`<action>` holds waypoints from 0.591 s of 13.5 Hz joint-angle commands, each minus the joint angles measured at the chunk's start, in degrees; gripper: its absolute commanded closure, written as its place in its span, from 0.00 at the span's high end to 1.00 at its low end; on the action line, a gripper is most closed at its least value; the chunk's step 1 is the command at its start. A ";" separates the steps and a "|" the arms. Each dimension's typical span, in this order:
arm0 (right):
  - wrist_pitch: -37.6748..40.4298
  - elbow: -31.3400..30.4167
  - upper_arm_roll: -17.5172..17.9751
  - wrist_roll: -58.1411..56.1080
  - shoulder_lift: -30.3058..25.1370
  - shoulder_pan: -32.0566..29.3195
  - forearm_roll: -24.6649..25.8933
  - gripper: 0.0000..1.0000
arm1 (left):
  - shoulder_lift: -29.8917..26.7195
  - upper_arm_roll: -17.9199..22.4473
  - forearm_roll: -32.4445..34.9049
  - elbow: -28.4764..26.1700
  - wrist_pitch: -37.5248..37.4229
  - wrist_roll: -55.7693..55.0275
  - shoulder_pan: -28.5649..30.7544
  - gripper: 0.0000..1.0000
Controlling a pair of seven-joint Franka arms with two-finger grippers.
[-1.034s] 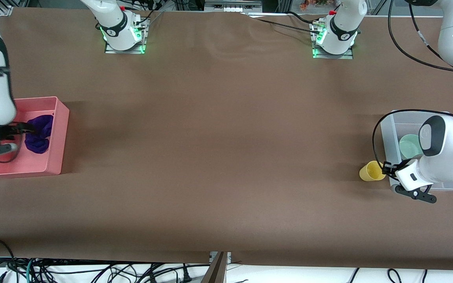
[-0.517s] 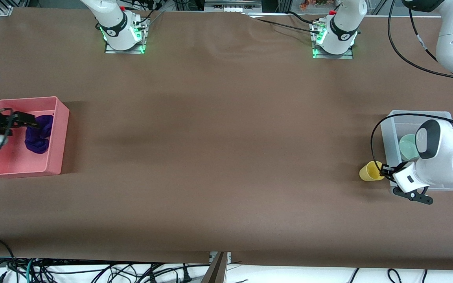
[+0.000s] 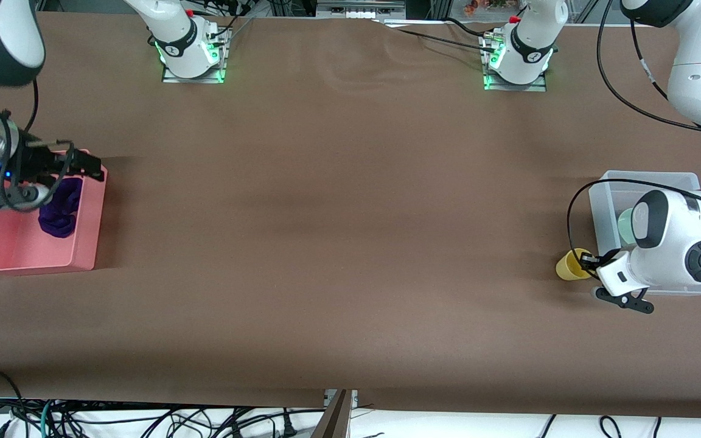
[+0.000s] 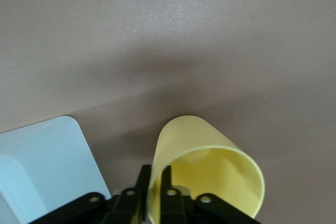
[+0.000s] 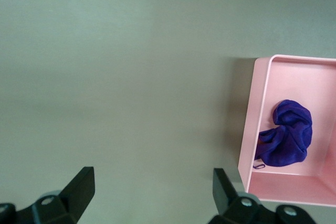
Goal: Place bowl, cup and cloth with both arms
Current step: 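Lift the yellow cup with the left gripper and lower it into the bowl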
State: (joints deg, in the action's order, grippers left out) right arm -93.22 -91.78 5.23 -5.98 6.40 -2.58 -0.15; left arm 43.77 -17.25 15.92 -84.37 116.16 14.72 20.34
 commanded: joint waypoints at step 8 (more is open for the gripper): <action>2.60 5.82 -3.56 0.09 -2.44 -0.84 2.96 0.99 | -11.67 -1.38 0.95 3.78 -20.35 5.64 3.02 0.00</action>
State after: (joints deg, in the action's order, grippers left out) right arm -91.85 -86.86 1.94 -5.99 4.72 -3.28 2.11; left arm 35.29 -18.34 15.92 -79.78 99.30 15.83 20.61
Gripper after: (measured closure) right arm 0.004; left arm 0.965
